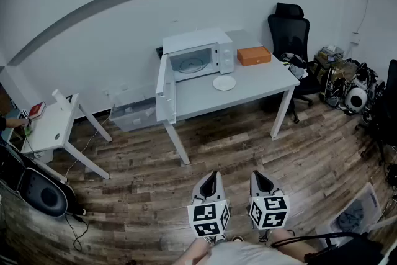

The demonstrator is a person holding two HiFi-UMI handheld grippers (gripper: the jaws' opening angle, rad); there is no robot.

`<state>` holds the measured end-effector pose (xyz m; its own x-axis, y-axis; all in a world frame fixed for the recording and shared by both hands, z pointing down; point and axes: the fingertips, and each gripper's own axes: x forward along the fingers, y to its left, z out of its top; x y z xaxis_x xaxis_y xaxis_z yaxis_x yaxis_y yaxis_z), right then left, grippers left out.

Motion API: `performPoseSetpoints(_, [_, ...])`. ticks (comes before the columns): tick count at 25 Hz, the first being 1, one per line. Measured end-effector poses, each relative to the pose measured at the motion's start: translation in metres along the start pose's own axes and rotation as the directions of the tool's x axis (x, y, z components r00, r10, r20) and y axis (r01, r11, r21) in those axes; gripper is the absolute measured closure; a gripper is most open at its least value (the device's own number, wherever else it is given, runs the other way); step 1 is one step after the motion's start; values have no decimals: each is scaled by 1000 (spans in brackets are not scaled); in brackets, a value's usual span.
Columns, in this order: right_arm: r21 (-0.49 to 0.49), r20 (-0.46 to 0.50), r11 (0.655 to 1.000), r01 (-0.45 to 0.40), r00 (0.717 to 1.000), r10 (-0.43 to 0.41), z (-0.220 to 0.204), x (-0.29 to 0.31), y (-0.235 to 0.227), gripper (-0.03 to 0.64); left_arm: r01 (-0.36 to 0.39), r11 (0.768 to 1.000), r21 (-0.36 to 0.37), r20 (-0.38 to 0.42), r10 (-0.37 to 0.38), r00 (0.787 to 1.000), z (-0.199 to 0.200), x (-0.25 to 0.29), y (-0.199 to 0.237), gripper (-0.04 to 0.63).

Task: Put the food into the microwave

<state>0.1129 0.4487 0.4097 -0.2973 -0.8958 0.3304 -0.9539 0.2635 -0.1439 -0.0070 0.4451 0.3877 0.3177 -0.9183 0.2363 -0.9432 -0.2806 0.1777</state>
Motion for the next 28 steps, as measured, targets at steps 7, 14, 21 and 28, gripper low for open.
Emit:
performPoseSetpoints(7, [-7,-2,1000,1,1000,-1,4,0,-2,600,-4,1000,-5,-3,4,1000,2,3,-1,594])
performPoseSetpoints(14, [20,-2,1000,-12,1000,12,-1,1,2,600,-15,1000,-6,-7,15,1000,-1,0,5,594])
performPoseSetpoints(21, [53,-10,999,11,1000,-11,-5,15,5,600,-24,1000,-4,-28,24,999,-3,7,25,594])
performPoseSetpoints(28, [66,3,997,33,999,-33,0,39,15,600,7,999,35,-28,-6,1000,5,18,49,594])
